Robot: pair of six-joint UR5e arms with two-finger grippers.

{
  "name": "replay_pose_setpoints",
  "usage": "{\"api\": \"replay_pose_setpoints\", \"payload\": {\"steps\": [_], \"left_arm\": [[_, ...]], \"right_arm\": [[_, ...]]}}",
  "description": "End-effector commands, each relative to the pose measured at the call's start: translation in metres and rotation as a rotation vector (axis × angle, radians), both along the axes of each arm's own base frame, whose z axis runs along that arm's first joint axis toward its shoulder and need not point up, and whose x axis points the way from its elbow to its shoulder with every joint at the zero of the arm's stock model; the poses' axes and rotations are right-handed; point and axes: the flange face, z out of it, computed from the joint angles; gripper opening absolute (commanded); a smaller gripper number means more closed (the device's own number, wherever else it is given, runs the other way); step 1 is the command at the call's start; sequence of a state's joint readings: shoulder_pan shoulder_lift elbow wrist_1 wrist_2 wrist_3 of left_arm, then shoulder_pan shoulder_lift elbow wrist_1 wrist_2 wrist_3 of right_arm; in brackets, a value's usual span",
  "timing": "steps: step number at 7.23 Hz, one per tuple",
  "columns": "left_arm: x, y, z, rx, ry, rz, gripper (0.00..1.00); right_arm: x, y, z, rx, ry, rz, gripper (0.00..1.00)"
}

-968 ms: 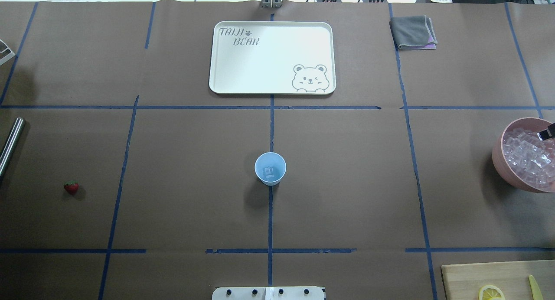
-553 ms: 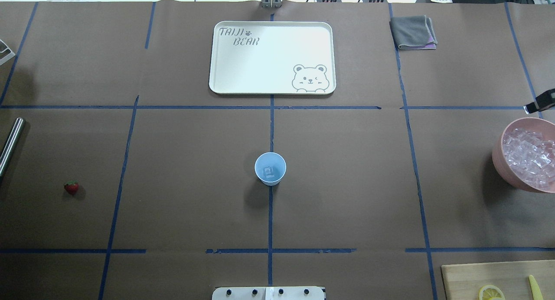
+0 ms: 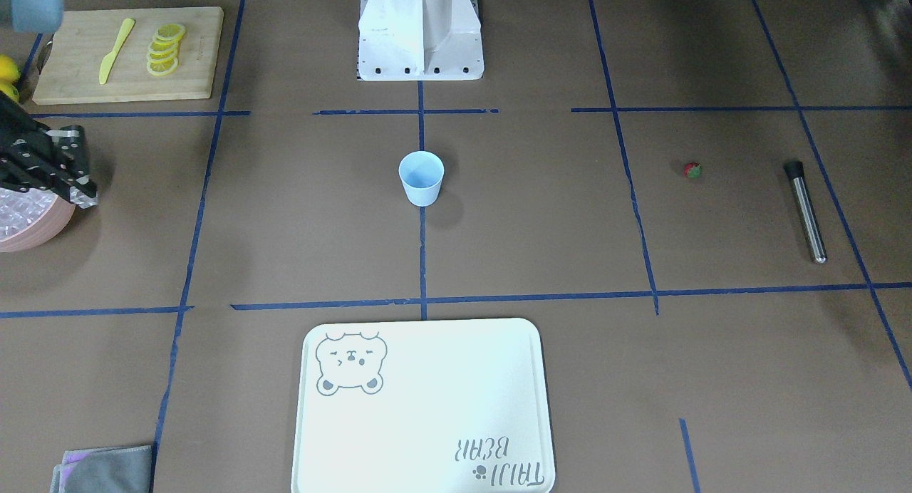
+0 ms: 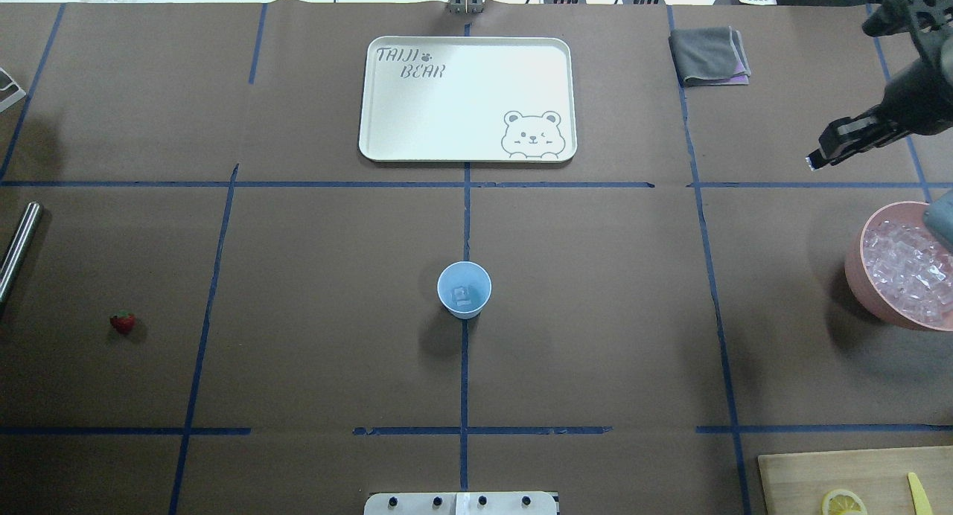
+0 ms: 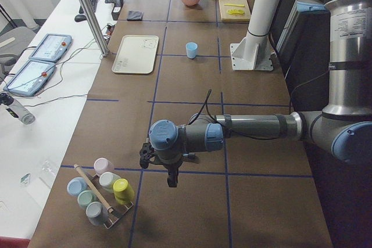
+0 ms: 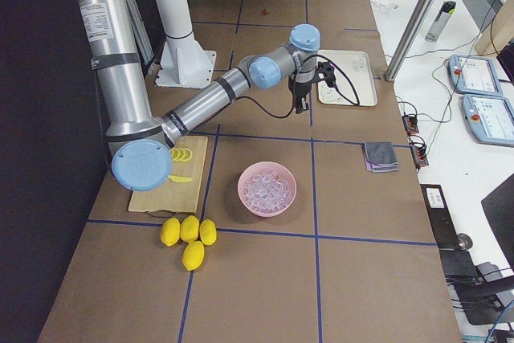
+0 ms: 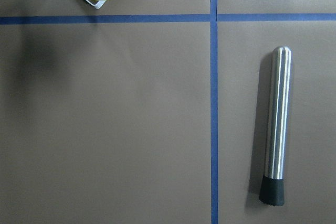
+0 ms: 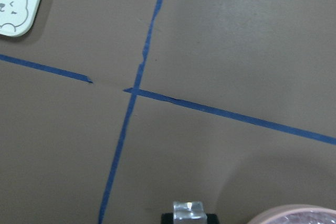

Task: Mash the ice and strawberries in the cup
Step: 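Carry the ice cube with the right gripper over the blue cup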

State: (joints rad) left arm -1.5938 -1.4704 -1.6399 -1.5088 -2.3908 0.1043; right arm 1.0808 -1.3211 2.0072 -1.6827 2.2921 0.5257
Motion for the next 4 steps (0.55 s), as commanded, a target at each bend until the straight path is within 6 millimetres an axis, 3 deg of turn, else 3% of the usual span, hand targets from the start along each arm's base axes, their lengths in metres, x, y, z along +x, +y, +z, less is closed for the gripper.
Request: {"api": "replay_pose_setpoints", "payload": {"steps": [1, 4], "left_arm": [[0.0, 0.001, 0.0, -0.002, 0.002, 0.0, 1.0], [0.0, 0.001, -0.002, 0.003, 0.005, 0.0, 1.0]], "right_arm": [[-0.068, 0.022, -0.056, -0.077, -0.004, 0.037, 0.06], [-0.204, 0.082, -0.133, -0.144, -0.007, 0.127, 0.08]]}}
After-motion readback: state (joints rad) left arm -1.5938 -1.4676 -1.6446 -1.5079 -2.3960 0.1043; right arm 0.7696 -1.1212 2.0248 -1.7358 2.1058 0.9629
